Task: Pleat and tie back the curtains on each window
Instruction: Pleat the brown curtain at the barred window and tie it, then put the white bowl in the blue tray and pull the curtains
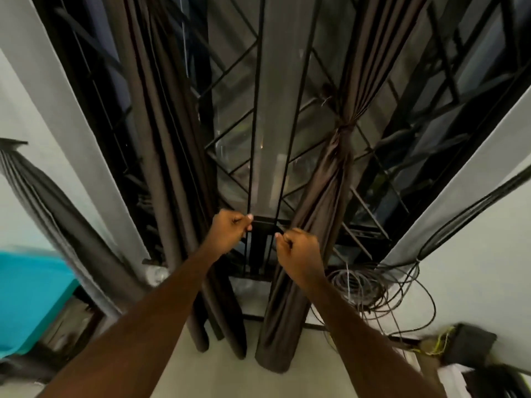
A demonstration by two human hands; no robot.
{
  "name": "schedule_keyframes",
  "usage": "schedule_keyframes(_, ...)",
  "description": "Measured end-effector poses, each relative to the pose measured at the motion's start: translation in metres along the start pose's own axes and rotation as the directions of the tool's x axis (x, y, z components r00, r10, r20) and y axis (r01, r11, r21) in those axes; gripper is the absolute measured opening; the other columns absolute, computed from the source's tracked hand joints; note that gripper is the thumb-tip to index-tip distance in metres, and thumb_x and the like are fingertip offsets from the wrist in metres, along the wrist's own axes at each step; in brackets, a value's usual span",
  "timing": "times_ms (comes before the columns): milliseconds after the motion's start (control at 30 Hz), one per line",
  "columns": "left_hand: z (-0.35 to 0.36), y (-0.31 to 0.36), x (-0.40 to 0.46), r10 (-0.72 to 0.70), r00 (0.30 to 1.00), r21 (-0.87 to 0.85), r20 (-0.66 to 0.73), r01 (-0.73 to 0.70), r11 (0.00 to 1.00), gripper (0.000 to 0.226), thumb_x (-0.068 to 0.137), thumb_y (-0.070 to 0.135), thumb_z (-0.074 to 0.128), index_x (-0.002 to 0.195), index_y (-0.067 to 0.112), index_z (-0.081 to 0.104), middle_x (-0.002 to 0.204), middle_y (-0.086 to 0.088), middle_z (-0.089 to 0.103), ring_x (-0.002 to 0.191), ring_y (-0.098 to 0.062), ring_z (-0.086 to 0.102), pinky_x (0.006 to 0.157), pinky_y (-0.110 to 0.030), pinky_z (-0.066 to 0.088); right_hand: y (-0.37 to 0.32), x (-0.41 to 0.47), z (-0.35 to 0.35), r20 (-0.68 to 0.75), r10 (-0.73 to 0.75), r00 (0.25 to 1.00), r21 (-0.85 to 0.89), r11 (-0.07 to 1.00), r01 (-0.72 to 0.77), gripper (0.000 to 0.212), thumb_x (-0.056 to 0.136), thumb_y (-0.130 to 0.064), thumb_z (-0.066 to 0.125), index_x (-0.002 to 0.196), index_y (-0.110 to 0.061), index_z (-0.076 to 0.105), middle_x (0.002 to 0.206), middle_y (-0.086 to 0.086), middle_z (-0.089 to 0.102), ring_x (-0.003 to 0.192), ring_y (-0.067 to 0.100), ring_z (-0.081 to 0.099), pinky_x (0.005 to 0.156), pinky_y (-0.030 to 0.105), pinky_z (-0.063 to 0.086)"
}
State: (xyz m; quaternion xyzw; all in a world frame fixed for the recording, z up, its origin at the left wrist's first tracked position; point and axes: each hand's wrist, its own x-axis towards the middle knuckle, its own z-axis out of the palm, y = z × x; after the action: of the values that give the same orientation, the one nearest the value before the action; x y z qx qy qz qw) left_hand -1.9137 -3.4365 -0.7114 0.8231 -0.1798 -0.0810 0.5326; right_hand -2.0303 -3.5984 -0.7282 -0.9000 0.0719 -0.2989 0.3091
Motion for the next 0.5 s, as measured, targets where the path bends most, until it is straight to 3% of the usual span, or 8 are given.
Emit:
schedule_keyframes(67,0.001,-0.033,-0.003,-0.043,0.998,0.062,0.043,0.040,0.997,0.044,0.099,0.016,0.062,0.056,0.006,0.063,0.055,-0.015,0.060,0.049,-0.017,0.054,0.054,-0.025,0.044,0.004,-0.010,0.025,0.085,0.030,0.996,-0.012,1.000,-0.029,0.042,0.098,-0.033,0.055,0.060,-0.023,0.039,0.059,-0.007,0.037,0.051,0.011,0.038,0.051,0.031,0.035)
schedule_keyframes(133,0.004,-0.058,-0.008,-0.106,0.990,0.080,0.089,0.099,0.992,0.035,0.099,0.009,0.061,0.068,-0.007,0.067,0.063,-0.027,0.060,0.052,-0.021,0.051,0.057,-0.031,0.043,0.008,-0.022,0.051,0.184,0.089,0.979,-0.030,0.996,-0.085,0.040,0.099,-0.036,0.052,0.061,-0.024,0.042,0.060,-0.007,0.038,0.053,0.010,0.040,0.055,0.028,0.033)
schedule_keyframes(200,0.008,-0.079,-0.015,-0.175,0.977,0.072,0.124,0.167,0.983,0.030,0.099,0.008,0.061,0.075,-0.008,0.069,0.064,-0.018,0.062,0.051,-0.011,0.055,0.056,-0.026,0.044,0.012,-0.035,0.075,0.219,0.130,0.967,-0.060,0.991,-0.119,0.040,0.099,-0.035,0.053,0.061,-0.028,0.040,0.059,-0.010,0.038,0.054,0.010,0.042,0.059,0.025,0.031)
schedule_keyframes(300,0.014,-0.107,-0.022,-0.239,0.954,0.049,0.178,0.234,0.971,0.036,0.099,0.011,0.062,0.063,0.006,0.065,0.050,0.007,0.055,0.043,0.004,0.052,0.052,-0.013,0.040,0.023,-0.053,0.109,0.257,0.242,0.936,-0.084,0.970,-0.228,0.037,0.097,-0.038,0.050,0.062,-0.024,0.047,0.059,-0.006,0.045,0.056,0.014,0.047,0.058,0.028,0.036)
schedule_keyframes(367,0.023,-0.129,-0.024,-0.291,0.935,0.062,0.204,0.284,0.957,0.037,0.098,0.010,0.062,0.061,0.014,0.062,0.050,0.011,0.053,0.047,0.001,0.053,0.055,-0.017,0.041,0.031,-0.063,0.127,0.272,0.315,0.909,-0.092,0.949,-0.301,0.036,0.095,-0.037,0.048,0.063,-0.020,0.053,0.060,0.003,0.054,0.056,0.017,0.050,0.059,0.030,0.040)
schedule_keyframes(500,0.042,-0.173,-0.029,-0.438,0.864,0.075,0.249,0.434,0.898,0.033,0.095,0.014,0.064,0.062,0.018,0.061,0.060,-0.003,0.058,0.064,-0.022,0.058,0.067,-0.035,0.048,0.047,-0.074,0.155,0.314,0.436,0.843,-0.137,0.900,-0.414,0.033,0.095,-0.019,0.057,0.063,-0.021,0.050,0.065,0.008,0.057,0.061,0.019,0.052,0.062,0.028,0.037)
